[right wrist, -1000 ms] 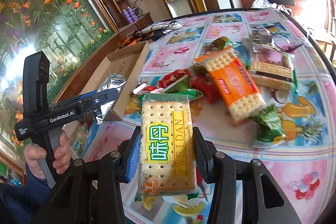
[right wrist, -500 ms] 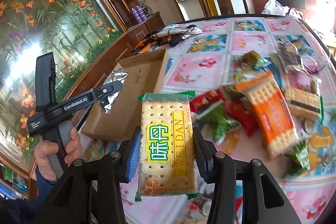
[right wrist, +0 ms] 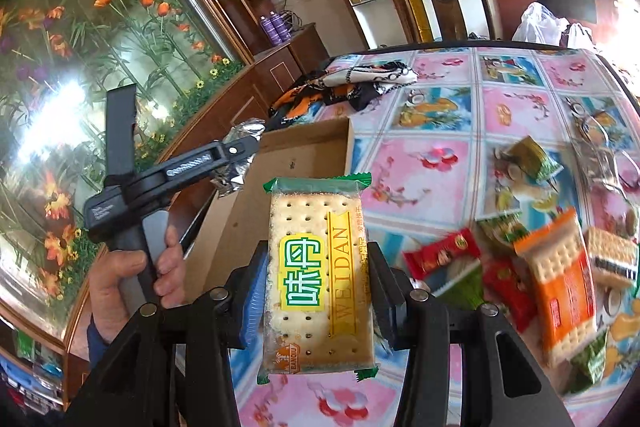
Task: Organize snacks
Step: 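Carry the cracker pack and foil pack over the cardboard box with both grippers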
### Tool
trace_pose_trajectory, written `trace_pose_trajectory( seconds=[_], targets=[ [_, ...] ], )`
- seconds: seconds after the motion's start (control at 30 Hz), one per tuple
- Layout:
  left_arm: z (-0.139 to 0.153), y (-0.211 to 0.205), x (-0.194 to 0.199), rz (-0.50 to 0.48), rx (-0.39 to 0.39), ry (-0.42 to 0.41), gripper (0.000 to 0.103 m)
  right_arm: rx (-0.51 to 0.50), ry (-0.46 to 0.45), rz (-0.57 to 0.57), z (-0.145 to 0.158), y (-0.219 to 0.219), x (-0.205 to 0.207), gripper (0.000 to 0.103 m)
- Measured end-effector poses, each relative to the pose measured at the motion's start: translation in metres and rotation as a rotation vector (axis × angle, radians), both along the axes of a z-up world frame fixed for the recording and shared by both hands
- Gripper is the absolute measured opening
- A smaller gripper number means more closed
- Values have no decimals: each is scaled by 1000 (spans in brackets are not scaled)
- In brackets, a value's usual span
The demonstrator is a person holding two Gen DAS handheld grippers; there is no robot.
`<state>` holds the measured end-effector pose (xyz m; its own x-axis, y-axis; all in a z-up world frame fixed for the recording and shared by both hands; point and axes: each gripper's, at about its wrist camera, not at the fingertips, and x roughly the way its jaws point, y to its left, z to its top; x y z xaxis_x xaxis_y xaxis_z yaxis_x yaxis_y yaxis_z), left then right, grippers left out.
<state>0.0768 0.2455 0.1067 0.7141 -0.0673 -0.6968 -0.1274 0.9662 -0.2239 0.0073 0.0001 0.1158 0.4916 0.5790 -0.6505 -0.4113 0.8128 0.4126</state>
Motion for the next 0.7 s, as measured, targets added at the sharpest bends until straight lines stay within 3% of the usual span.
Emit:
trace_pose_trajectory(
  seconds=[0.27,0.5,0.7],
  targets=[
    [-34,9,21,-7,-18,52,58,-24,9,-11,3,15,22,50],
    [-49,11,28,-35,-30,89,58,-24,36,-22,-6,25,46,50],
    [-55,23,28,-2,-42,103,58,-26,67,-34,-15,37,71,50]
  ],
)
